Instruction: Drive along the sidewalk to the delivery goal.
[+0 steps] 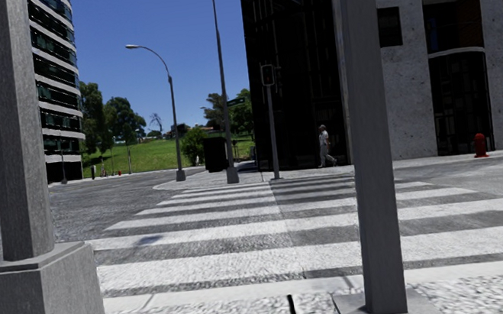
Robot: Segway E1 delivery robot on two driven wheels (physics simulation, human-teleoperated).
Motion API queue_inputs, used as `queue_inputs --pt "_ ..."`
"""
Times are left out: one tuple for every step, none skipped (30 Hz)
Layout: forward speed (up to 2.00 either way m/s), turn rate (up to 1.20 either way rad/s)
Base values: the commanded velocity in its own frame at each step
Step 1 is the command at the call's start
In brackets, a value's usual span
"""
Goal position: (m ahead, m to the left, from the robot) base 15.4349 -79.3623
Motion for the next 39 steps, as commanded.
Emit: queue_inputs --pt "1.37 0.00" --pt "1.37 0.00" --pt "1.37 0.00" --pt "1.37 0.03" --pt "1.37 0.03" --pt "1.37 0.05" --pt "1.37 0.05" --pt "1.37 0.46" --pt "1.37 0.58" --pt "1.37 0.77" --pt "1.37 0.98" --pt "1.37 0.64" --pt "1.37 0.00" --pt "1.37 0.00" --pt "1.37 0.00" --pt "1.37 0.00" --pt "1.37 0.00" --pt "1.37 0.00" --pt "1.37 0.00" --pt "1.37 0.00" --pt "1.37 0.00" --pt "1.37 0.00" --pt "1.37 0.00" --pt "1.37 0.00" --pt "1.37 0.00" --pt "1.37 0.00" --pt "1.37 0.00" --pt "1.37 0.00" --pt "1.37 0.00" --pt "1.37 0.00" --pt "1.37 0.00" --pt "1.37 0.00" --pt "1.37 0.00" --pt "1.37 0.00" --pt "1.37 0.00" --pt "1.37 0.00" --pt "1.37 0.00" --pt "1.37 0.00" --pt "1.37 0.00"
